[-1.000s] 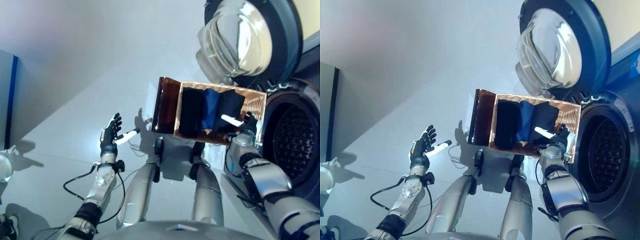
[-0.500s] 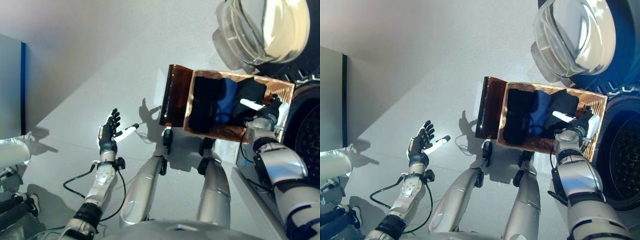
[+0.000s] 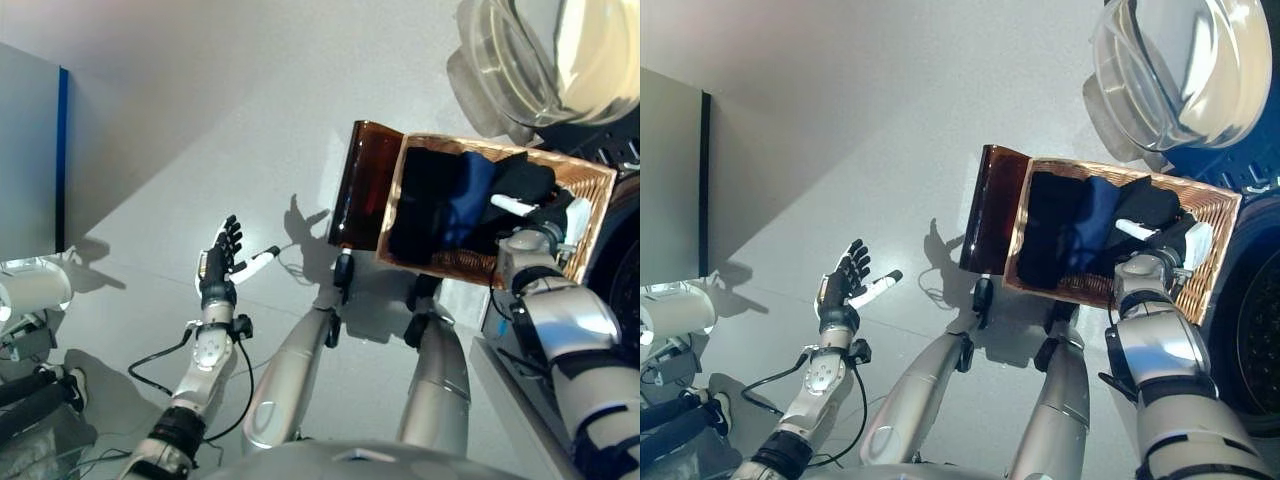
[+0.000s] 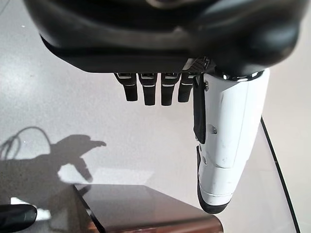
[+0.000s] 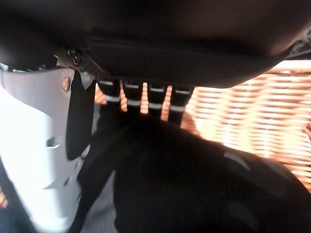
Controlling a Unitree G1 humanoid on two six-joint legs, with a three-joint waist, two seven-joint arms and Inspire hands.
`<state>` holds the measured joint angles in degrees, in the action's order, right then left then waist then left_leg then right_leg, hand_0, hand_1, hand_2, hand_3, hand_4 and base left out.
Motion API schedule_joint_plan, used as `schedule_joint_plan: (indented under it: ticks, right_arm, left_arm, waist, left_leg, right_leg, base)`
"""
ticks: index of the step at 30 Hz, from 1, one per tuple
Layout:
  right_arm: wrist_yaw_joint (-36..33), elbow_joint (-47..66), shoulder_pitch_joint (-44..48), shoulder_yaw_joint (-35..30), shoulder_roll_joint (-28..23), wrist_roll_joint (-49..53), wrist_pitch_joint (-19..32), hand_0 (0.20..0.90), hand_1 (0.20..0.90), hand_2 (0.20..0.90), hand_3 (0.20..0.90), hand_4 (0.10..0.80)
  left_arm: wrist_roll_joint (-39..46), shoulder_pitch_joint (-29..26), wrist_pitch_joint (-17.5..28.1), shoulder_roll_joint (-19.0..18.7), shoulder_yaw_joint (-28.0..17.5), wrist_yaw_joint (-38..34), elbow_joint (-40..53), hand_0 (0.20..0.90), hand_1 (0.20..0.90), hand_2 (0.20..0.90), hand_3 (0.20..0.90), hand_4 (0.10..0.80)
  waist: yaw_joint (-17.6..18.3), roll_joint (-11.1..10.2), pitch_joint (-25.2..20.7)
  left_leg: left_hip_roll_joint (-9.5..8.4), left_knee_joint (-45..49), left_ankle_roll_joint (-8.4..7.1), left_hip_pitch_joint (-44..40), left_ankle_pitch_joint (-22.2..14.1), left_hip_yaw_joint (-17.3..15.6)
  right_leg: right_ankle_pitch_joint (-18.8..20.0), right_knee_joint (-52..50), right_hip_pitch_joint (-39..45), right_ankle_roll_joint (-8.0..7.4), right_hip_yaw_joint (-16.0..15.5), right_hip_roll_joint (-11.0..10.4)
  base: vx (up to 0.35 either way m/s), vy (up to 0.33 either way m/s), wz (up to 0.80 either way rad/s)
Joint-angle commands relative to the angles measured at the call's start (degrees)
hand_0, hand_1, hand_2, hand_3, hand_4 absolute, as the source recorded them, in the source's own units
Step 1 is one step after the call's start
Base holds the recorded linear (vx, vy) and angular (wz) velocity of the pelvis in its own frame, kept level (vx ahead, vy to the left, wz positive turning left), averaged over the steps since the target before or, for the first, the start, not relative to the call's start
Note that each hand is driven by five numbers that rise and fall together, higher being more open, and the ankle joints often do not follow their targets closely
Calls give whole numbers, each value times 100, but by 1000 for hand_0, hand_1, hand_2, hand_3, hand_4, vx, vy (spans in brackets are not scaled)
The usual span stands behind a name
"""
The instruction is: Pick up the clothes and place them into the washing machine
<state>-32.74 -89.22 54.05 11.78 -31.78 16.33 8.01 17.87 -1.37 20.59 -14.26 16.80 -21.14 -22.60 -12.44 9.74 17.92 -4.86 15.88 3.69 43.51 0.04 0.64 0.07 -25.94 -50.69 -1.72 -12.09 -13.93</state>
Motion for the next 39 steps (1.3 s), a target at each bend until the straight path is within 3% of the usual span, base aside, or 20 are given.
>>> schedule_joint_plan:
  ticks: [1, 12, 17, 19, 24, 29, 34, 39]
  right_arm:
    - [-185, 32, 75, 429, -439, -174, 17, 200, 200, 200, 200, 300]
    - [-245, 47, -447, 127, -442, -137, -19, 200, 200, 200, 200, 300]
    - [-131, 276, -711, -156, -617, 180, 99, 200, 200, 200, 200, 300]
    - [-124, 387, -781, -273, -616, 334, 197, 200, 200, 200, 200, 300]
    - [25, 1368, -1286, -1149, -338, 1845, 1002, 200, 200, 200, 200, 300]
    - [671, 2923, -2143, -2287, 981, 4280, 2327, 200, 200, 200, 200, 300]
    - [1142, 3636, -2425, -2718, 1780, 5119, 3042, 200, 200, 200, 200, 300]
    - [1059, 3790, -2230, -3076, 1963, 5404, 3513, 200, 200, 200, 200, 300]
  left_arm:
    - [-63, 363, 453, -282, -183, -239, 687, 900, 900, 900, 900, 800]
    - [0, 453, 434, -183, -272, -232, 649, 900, 900, 900, 900, 800]
    - [161, 414, 461, -158, -302, -144, 520, 900, 900, 900, 900, 800]
    - [163, 401, 462, -165, -309, -139, 548, 900, 900, 900, 900, 800]
    - [303, 328, 497, -116, -436, -114, 368, 900, 900, 900, 900, 800]
    - [523, 225, 503, 30, -444, -87, 108, 900, 900, 900, 900, 800]
    - [753, 187, 581, 225, -391, 72, -118, 900, 900, 900, 900, 800]
    - [1120, 176, 697, 374, -297, 188, -418, 900, 900, 900, 900, 800]
  waist:
    - [-141, 386, -229]
    - [-157, 434, -400]
    - [-9, 398, -477]
    - [15, 420, -453]
    - [299, 343, -482]
    - [556, 336, -430]
    - [656, 419, -437]
    - [676, 537, -468]
  left_leg:
    - [-2, 99, -531, 324, -202, 236]
    - [-49, -76, -526, -65, -169, 251]
    - [-21, -384, -524, -555, -134, 155]
    - [2, -445, -498, -562, 42, 102]
    - [57, -684, -474, -912, 50, -71]
    - [67, -683, -449, -987, -11, -146]
    - [74, -631, -428, -975, -47, -200]
    - [43, -635, -437, -970, -43, -216]
  right_leg:
    - [-774, -337, 275, -317, 147, 49]
    - [-770, -165, 673, -310, 167, 36]
    - [-615, 262, 1146, -354, 233, 56]
    - [-397, 369, 1157, -312, 208, 73]
    - [-268, 745, 1439, -343, 396, 157]
    - [-290, 795, 1468, -347, 472, 190]
    - [-312, 797, 1466, -343, 517, 193]
    - [-328, 813, 1454, -340, 565, 182]
  base:
    - [8, 6, 3]
    - [21, 8, 2]
    - [28, 25, -5]
    - [-82, 48, -13]
    - [18, 40, -24]
    - [-12, 23, -25]
    - [-17, 5, -18]
    - [0, 4, -1]
